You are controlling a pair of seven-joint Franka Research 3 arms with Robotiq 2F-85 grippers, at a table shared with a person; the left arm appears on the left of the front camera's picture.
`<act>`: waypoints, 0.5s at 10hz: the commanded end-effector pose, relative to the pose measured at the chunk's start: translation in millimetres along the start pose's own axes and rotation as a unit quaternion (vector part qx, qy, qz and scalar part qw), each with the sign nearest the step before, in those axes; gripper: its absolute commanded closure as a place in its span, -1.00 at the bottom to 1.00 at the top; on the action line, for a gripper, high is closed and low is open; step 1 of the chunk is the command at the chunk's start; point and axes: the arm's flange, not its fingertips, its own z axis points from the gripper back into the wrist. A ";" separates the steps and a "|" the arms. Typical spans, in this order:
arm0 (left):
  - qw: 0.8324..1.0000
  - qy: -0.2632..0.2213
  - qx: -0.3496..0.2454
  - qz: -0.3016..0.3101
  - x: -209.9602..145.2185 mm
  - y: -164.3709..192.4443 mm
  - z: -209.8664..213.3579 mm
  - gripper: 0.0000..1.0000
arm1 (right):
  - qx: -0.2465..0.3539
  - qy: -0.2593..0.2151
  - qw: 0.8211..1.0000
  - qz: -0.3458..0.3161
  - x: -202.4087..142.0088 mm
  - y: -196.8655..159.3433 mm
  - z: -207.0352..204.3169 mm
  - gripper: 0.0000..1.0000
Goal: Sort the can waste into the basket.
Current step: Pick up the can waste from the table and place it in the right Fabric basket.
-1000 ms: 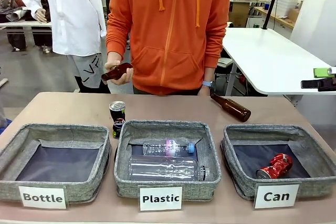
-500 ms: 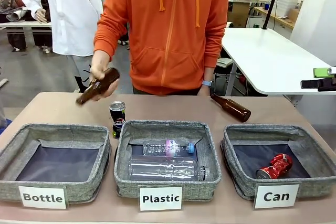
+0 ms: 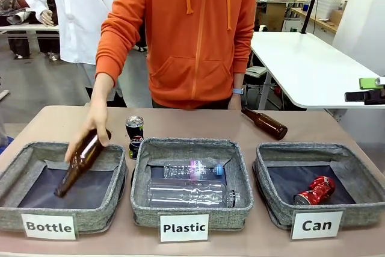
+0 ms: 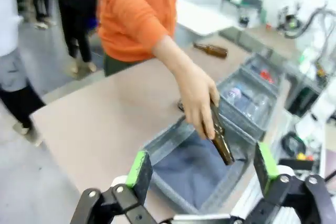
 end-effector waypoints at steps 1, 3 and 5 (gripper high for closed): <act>0.997 -0.065 0.031 0.024 -36.4 -6.3 39.6 -1.00 | 0.003 0.001 1.000 0.009 -2.8 0.7 0.6 -1.00; 0.996 -0.079 0.034 0.030 -45.9 -3.8 40.4 -1.00 | 0.003 0.001 1.000 0.009 -2.8 0.7 0.6 -1.00; 0.997 -0.054 0.037 0.033 -29.1 -2.0 17.4 -1.00 | 0.003 0.001 1.000 0.009 -2.8 0.7 0.6 -1.00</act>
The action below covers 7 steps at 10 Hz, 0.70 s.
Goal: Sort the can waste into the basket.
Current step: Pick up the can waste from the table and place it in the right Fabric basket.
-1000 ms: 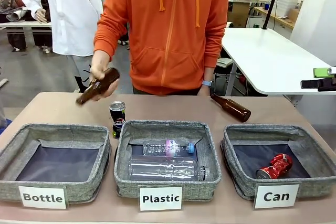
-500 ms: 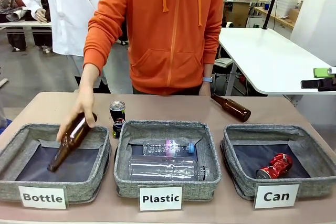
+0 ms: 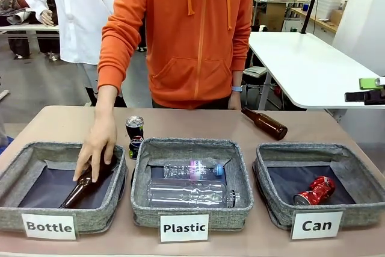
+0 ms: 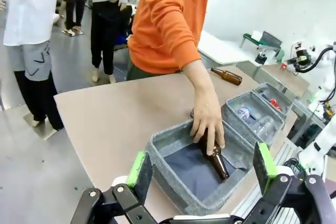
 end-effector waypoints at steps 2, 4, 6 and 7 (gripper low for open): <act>1.000 0.026 0.003 0.004 35.2 4.8 -67.7 -1.00 | 0.003 0.001 1.000 0.009 -2.8 0.7 0.8 -1.00; 0.995 0.097 -0.022 -0.020 53.8 11.0 -135.2 -1.00 | 0.003 0.001 1.000 0.009 -2.8 0.7 0.8 -1.00; 0.984 0.160 -0.071 -0.034 61.7 17.8 -202.0 -1.00 | 0.003 0.001 1.000 0.009 -2.8 0.7 0.8 -1.00; 0.978 0.181 -0.082 -0.068 57.1 11.6 -245.4 -1.00 | 0.003 0.001 1.000 0.009 -2.8 0.7 0.8 -1.00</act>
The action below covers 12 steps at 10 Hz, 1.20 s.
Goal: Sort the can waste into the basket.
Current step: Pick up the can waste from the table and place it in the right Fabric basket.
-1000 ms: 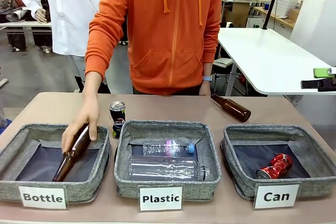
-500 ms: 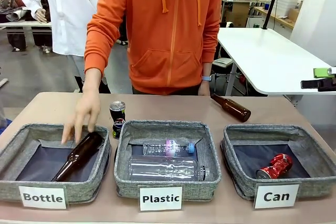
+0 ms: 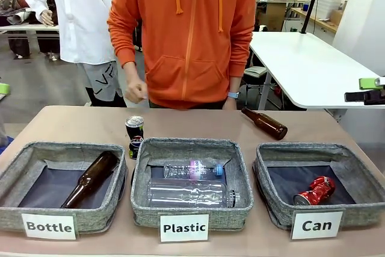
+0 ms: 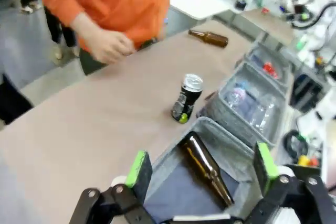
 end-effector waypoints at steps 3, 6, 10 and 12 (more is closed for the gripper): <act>0.993 0.054 0.021 -0.100 18.7 6.8 -138.2 -1.00 | 0.003 0.000 1.000 0.009 -2.7 0.7 1.3 -1.00; 0.969 0.081 0.073 -0.221 11.0 27.1 -197.0 -1.00 | 0.003 0.000 1.000 0.009 -2.7 0.7 1.3 -1.00; 0.983 0.088 0.046 -0.153 22.2 2.4 -176.9 -1.00 | 0.003 0.000 1.000 0.009 -2.7 0.7 1.3 -1.00; 0.982 0.086 0.052 -0.159 22.3 6.7 -183.4 -1.00 | 0.003 0.000 1.000 0.009 -2.7 0.7 1.3 -1.00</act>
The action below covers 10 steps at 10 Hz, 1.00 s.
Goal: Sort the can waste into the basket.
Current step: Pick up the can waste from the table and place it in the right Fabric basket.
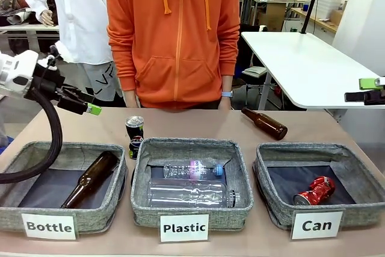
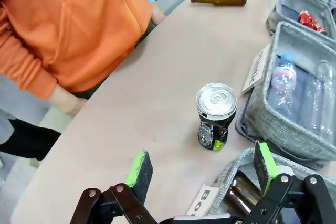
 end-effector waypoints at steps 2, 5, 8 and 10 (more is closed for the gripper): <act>0.995 0.011 -0.077 -0.057 -11.0 12.4 -25.1 -1.00 | 0.003 0.001 1.000 0.009 -2.6 0.7 1.0 -1.00; 0.988 0.031 -0.126 -0.083 -23.4 19.5 -47.7 -1.00 | 0.003 0.001 1.000 0.009 -2.6 0.7 1.0 -1.00; 0.987 0.027 -0.133 -0.086 -28.5 41.6 -89.4 -1.00 | 0.003 0.001 1.000 0.009 -2.6 0.7 1.0 -1.00; 0.981 0.019 -0.159 -0.107 -31.9 49.8 -105.8 -1.00 | 0.003 0.001 1.000 0.009 -2.6 0.7 1.0 -1.00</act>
